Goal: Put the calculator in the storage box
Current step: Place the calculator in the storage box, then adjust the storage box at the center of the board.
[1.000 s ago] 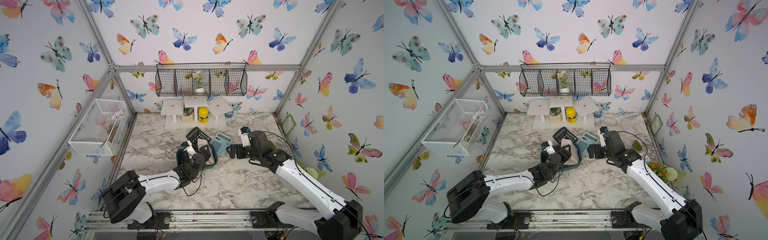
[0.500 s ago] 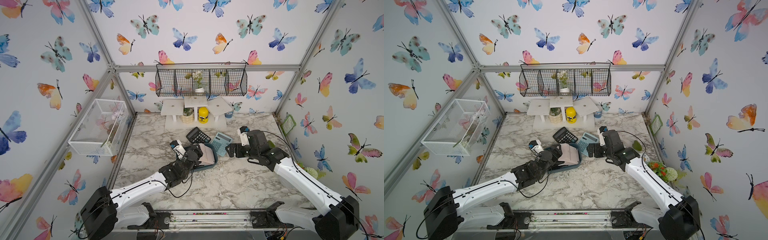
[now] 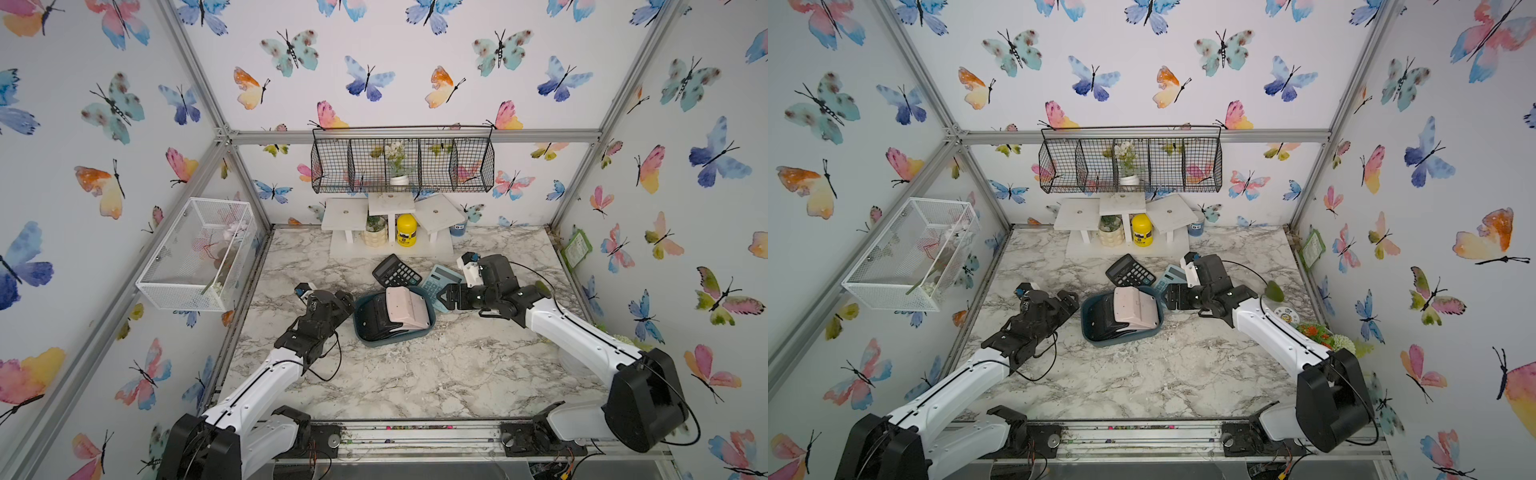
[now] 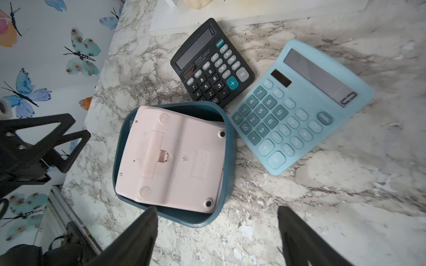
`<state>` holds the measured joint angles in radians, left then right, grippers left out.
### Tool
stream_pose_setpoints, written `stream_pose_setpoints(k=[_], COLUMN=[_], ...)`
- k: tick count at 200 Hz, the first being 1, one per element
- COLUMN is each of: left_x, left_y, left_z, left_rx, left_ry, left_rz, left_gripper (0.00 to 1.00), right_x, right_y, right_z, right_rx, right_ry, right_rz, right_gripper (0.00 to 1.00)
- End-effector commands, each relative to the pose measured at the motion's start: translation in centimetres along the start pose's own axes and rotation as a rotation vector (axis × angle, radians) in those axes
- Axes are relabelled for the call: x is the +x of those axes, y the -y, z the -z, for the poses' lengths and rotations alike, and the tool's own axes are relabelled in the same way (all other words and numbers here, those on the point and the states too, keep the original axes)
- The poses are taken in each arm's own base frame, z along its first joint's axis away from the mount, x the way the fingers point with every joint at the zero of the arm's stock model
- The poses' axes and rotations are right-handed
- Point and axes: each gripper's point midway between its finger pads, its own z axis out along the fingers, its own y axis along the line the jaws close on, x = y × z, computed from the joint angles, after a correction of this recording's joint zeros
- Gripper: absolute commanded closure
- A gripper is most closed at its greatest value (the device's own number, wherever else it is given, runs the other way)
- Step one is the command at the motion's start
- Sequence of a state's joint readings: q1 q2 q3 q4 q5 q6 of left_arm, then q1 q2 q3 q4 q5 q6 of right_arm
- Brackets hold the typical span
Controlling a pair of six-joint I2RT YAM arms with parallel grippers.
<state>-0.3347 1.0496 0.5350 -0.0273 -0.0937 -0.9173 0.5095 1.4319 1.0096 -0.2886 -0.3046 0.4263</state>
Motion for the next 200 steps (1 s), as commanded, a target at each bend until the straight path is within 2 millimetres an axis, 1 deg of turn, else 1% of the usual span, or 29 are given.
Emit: stream_pose_setpoints(k=[1,18,35,48,53,76,98,138,154,168,182,190,200], left_x=[1.2,1.7,2.6,3.1,3.2,3.3,3.3,3.5,3.5,3.6,3.6,3.6,3.7], left_y=[1.6,1.8,2.3,2.7,2.9,3.1,3.3,2.9,2.7,2.6,2.5,2.6,2.5], left_z=[-0.1,-0.7,-1.4,-1.9,-2.1,-2.7,-3.1,-4.0,-4.3,-4.5,-4.6,-4.7,-4.9], left_rx=[0.14,0.167,0.207,0.239,0.25,0.262,0.272,0.26,0.25,0.243,0.242,0.245,0.244], left_ry=[-0.142,-0.208,-0.272,-0.309,-0.32,-0.332,-0.345,-0.359,-0.359,-0.36,-0.361,-0.36,-0.366], left_rz=[-0.059,-0.064,-0.067,-0.059,-0.054,-0.056,-0.059,-0.063,-0.061,-0.062,-0.063,-0.064,-0.064], left_gripper=[0.09,0.09,0.09,0.09,0.09,0.08,0.08,0.08,0.08,0.08,0.09,0.08,0.08], right_x=[-2.4,-1.9,-1.3,-1.0,-0.8,0.2,1.2,2.8,2.9,2.6,2.5,2.8,3.0], right_y=[-1.8,-1.4,-1.3,-1.5,-1.7,-2.1,-2.2,-1.8,-0.7,1.4,3.0,3.2,2.9], right_z=[-1.4,-3.6,-5.0,-5.8,-6.1,-7.1,-7.5,-7.2,-7.0,-6.8,-6.9,-7.2,-7.7], right_rx=[-0.101,-0.122,-0.149,-0.178,-0.199,-0.26,-0.291,-0.298,-0.222,-0.088,0.002,0.01,-0.022], right_ry=[0.03,-0.016,-0.052,-0.07,-0.08,-0.115,-0.138,-0.151,-0.138,-0.119,-0.107,-0.115,-0.132], right_rz=[0.014,-0.006,-0.024,-0.039,-0.041,-0.063,-0.084,-0.1,-0.095,-0.084,-0.074,-0.073,-0.075], right_gripper=[0.17,0.2,0.24,0.26,0.29,0.36,0.42,0.42,0.41,0.38,0.37,0.37,0.37])
